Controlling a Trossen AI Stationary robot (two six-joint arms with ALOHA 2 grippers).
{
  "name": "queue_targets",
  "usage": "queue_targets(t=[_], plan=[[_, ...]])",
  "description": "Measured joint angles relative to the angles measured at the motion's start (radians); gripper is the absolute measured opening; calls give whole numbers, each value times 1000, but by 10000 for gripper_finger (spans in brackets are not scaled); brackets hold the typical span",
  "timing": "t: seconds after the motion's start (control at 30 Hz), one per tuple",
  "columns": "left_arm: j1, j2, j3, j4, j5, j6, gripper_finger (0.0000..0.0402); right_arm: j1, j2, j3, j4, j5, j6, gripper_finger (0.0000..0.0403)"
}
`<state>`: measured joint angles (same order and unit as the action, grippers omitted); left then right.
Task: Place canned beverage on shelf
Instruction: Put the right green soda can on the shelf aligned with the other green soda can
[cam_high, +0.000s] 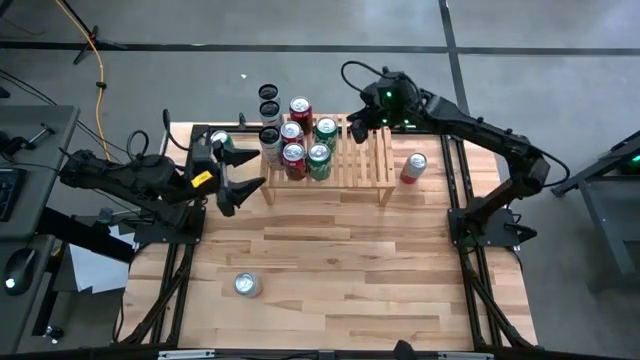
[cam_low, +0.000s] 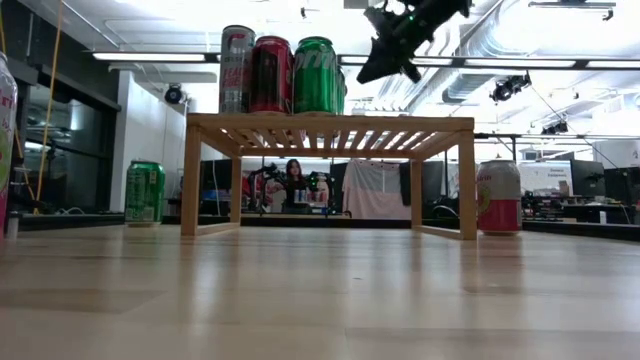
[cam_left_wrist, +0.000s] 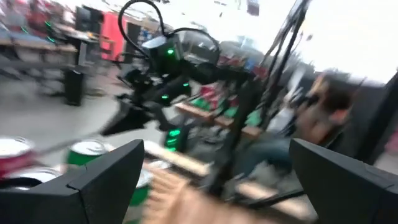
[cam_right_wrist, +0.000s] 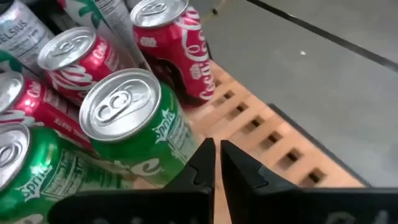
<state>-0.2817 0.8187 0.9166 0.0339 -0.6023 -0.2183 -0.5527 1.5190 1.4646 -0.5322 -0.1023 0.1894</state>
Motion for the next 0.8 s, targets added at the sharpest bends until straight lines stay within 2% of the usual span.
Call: queue_targets(t=[0.17,0.27,0.33,0.4,0.53,0.57,0.6,0.8], plan=[[6,31,10,-95,-28,149,387,-3,-9,-67,64,-7,-23,4],[14,38,10,-109,-10,153,352,-3,-2,-68,60,-12,-75,2],[14,37,10,-119,10,127,306,-3,-2,-68,79,-11,-111,1],[14,36,10,-130,33,104,241,-5,-2,-68,98,-8,-168,1],[14,33,10,-153,111,57,64,-22,3,-68,138,-8,-274,0],[14,33,10,-157,131,52,34,-29,8,-68,149,-14,-274,0],[14,34,10,-161,149,42,20,-37,14,-68,152,-25,-266,0],[12,52,10,-184,165,9,3,-65,92,-68,201,-115,-239,0]])
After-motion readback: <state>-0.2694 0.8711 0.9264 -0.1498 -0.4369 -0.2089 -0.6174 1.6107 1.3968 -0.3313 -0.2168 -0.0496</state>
